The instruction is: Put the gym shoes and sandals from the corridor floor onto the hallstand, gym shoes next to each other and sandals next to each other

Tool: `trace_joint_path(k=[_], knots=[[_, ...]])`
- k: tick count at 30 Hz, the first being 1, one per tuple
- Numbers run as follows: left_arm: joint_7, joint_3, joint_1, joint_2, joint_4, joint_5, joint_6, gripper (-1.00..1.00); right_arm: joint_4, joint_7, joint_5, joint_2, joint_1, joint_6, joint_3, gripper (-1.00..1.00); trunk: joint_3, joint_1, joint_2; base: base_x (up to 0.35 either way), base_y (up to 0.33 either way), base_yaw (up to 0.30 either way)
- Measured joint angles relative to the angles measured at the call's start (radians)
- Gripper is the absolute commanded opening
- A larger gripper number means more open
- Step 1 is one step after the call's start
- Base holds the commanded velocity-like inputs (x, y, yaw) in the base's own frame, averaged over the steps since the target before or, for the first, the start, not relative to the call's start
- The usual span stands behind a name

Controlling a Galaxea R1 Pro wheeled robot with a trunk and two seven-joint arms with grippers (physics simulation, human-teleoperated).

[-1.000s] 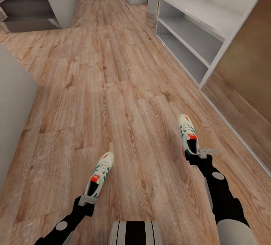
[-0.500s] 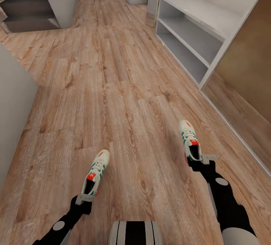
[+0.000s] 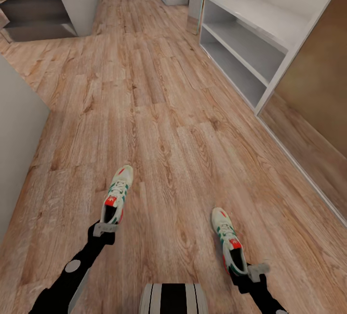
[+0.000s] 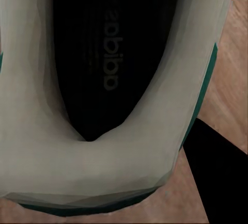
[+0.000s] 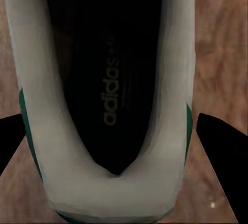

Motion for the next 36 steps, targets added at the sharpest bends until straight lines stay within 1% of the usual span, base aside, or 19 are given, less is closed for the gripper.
trace_joint_path(k=[1,2,3,4,7,12,14,16,18,19,23,28,36], knots=[[0.0,0.0,0.009,0.0,-0.003,0.002,0.003,-1.0,-0.037,-0.002,-0.004,-0.001,-0.001,-0.019,-0.005,-1.0,0.0,0.0,0.0,0.0,0.0,0.0],[0.0,0.001,0.018,0.001,-0.005,0.002,0.005,-1.0,-0.025,-0.002,-0.008,-0.001,-0.001,-0.036,-0.015,-1.0,0.0,0.0,0.0,0.0,0.0,0.0],[0.0,0.001,0.023,0.001,-0.006,0.002,0.005,-1.0,-0.016,0.0,0.0,-0.001,0.0,-0.046,-0.005,-1.0,0.0,0.0,0.0,0.0,0.0,0.0],[0.0,0.002,0.037,0.001,-0.004,0.002,0.006,-1.0,0.0,0.0,-0.004,-0.002,0.0,-0.06,-0.009,-1.0,0.0,0.0,0.0,0.0,0.0,0.0],[0.003,0.003,0.101,0.002,-0.001,0.001,-0.002,-1.0,0.015,0.001,-0.003,-0.001,0.009,-0.073,-0.008,-1.0,0.0,0.0,0.0,0.0,0.0,0.0],[0.006,0.003,0.14,0.0,0.002,0.003,-0.008,-1.0,0.019,0.001,-0.003,-0.001,0.013,-0.076,-0.008,-1.0,0.0,0.0,0.0,0.0,0.0,0.0],[0.006,0.003,0.146,0.0,0.004,0.007,-0.013,-1.0,0.02,0.001,-0.003,0.0,0.013,-0.077,-0.008,-1.0,0.0,0.0,0.0,0.0,0.0,0.0],[0.007,0.004,0.148,0.001,0.01,0.021,-0.017,-1.0,0.02,0.001,-0.003,0.0,0.013,-0.077,-0.007,-1.0,0.0,0.0,0.0,0.0,0.0,0.0],[0.008,0.009,0.15,0.001,0.023,0.042,-0.023,-1.0,0.021,0.001,-0.003,0.0,0.013,-0.077,-0.007,-1.0,0.0,0.0,0.0,0.0,0.0,0.0],[0.008,0.016,0.15,0.001,0.035,0.055,-0.028,-1.0,0.021,0.001,-0.003,0.0,0.014,-0.077,-0.007,-1.0,0.0,0.0,0.0,0.0,0.0,0.0],[0.013,0.035,0.151,0.0,0.072,0.074,-0.054,-1.0,0.022,0.001,-0.003,0.0,0.014,-0.077,-0.008,-1.0,0.002,0.0,0.0,0.0,0.0,0.0],[0.045,0.044,0.151,0.0,0.111,0.077,-0.105,-1.0,0.022,0.001,-0.003,0.0,0.015,-0.077,-0.008,-1.0,0.008,0.0,0.0,0.0,0.0,0.0],[0.063,0.043,0.151,-0.002,0.136,0.074,-0.125,-1.0,0.022,0.001,-0.003,0.0,0.015,-0.077,-0.007,-1.0,0.02,0.0,0.0,0.0,0.0,0.0]])
